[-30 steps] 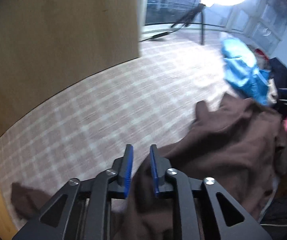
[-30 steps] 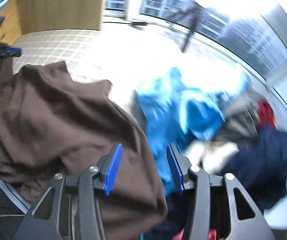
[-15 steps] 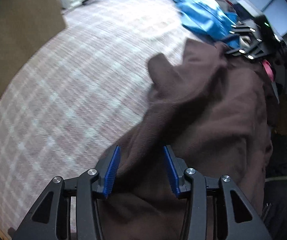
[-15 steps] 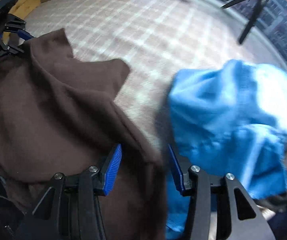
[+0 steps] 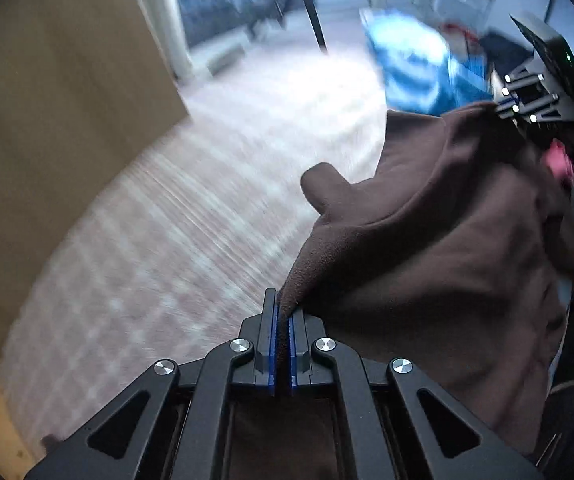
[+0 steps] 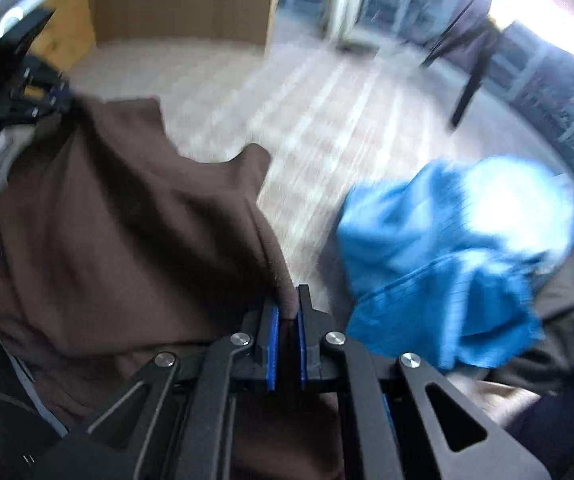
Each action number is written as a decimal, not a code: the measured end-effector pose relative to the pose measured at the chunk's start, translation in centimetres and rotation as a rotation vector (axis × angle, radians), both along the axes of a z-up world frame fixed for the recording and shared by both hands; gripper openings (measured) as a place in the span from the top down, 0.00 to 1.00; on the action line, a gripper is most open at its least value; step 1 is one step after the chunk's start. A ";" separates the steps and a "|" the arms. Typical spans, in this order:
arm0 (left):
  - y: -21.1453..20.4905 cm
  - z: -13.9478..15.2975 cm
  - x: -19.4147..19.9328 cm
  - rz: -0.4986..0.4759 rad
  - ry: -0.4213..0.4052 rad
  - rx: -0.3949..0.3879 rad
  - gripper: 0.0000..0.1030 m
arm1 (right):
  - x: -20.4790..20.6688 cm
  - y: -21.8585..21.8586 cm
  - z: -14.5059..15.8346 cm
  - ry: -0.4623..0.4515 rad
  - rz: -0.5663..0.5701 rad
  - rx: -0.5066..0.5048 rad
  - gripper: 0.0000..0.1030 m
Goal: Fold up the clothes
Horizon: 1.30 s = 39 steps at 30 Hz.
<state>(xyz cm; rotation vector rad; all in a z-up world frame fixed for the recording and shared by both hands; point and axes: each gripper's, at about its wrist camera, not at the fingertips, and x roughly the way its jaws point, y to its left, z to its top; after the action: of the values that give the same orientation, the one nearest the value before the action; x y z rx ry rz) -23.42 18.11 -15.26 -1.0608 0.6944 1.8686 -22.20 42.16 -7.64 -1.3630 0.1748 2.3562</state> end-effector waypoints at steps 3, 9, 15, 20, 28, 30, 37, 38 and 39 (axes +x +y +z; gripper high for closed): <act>-1.7 6.0 1.5 0.052 0.130 0.074 0.97 | 1.1 -1.6 4.5 0.104 -0.036 0.080 0.93; -4.7 19.9 5.3 0.140 0.414 0.242 0.97 | 5.0 -8.1 14.8 0.283 -0.042 0.243 0.94; -10.2 31.3 13.7 0.207 0.643 0.341 0.97 | 9.9 -16.6 26.1 0.444 -0.004 0.409 0.94; -13.1 37.1 23.9 0.284 0.785 0.368 0.97 | 14.3 -23.8 34.9 0.570 0.032 0.540 0.94; -15.7 43.0 36.2 0.326 0.958 0.372 0.97 | 23.3 -33.2 39.8 0.658 0.094 0.667 0.94; -16.3 43.8 36.9 0.327 0.949 0.368 0.97 | 24.3 -34.6 40.4 0.667 0.100 0.687 0.94; -14.1 40.7 30.0 0.318 0.839 0.292 0.97 | 18.2 -30.7 35.6 0.571 0.069 0.623 0.93; -13.6 39.7 28.0 0.315 0.811 0.281 0.97 | 16.7 -29.5 34.5 0.550 0.062 0.607 0.93; -13.1 38.8 25.9 0.311 0.783 0.270 0.97 | 15.2 -28.4 33.3 0.528 0.056 0.591 0.93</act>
<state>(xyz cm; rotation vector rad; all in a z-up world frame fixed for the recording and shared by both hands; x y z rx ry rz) 2.51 4.97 23.49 -0.2385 0.6948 2.5874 -7.01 13.80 25.70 -0.4691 -0.3894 2.4772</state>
